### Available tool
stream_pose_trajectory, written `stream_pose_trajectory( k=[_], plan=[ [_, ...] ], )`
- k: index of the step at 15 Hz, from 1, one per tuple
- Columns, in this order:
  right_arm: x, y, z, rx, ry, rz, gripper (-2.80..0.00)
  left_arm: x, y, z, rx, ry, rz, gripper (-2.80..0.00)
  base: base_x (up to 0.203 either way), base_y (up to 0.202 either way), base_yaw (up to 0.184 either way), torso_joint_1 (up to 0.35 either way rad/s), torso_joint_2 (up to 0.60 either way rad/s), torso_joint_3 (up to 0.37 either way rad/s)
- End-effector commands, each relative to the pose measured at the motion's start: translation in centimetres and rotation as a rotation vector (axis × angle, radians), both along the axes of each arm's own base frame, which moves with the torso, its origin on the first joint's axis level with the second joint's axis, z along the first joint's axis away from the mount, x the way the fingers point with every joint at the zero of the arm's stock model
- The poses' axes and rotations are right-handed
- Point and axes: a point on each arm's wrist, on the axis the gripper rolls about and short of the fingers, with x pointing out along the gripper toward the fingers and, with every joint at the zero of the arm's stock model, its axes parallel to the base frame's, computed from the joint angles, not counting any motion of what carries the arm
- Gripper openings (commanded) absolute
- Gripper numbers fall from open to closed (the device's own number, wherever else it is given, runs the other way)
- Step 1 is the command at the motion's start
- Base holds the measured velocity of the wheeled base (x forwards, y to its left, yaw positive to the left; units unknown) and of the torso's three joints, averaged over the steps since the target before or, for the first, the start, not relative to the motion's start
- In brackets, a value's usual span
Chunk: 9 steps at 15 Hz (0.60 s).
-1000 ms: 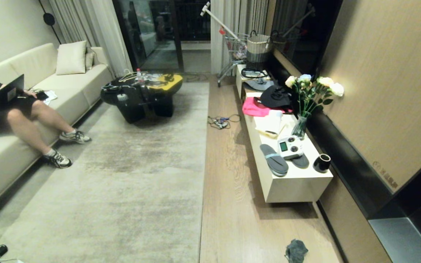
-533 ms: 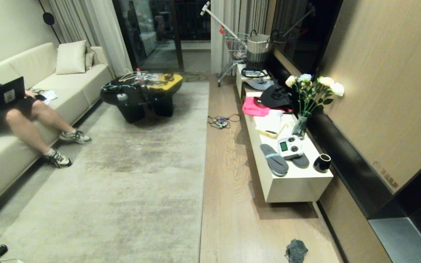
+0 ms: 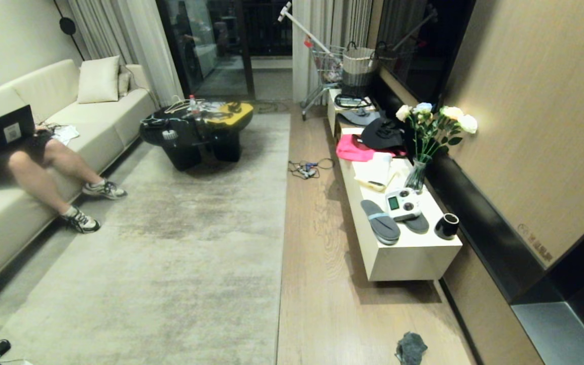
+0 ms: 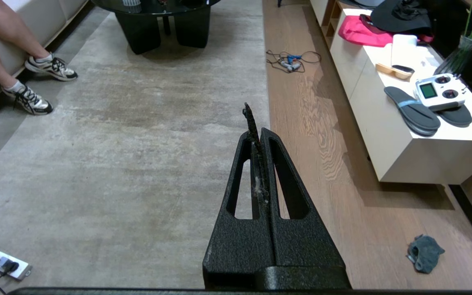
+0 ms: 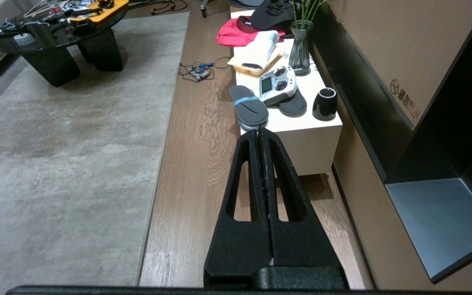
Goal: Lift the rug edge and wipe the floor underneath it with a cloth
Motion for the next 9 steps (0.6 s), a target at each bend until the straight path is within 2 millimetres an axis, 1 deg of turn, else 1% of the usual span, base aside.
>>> stream_pose_trajectory(
  k=[1,9],
  plan=[
    [0.01,0.00,0.01,0.000,0.000,-0.001,-2.80,0.01,0.00,0.00,-0.001,0.001,0.001,-2.80,0.000,0.000,0.000,0.000,0.00,0.000],
    [0.00,0.01,-0.04,-0.051,0.005,0.004,-2.80,0.00,0.00,0.00,-0.001,0.000,0.001,-2.80,0.000,0.000,0.000,0.000,0.00,0.000]
  ],
)
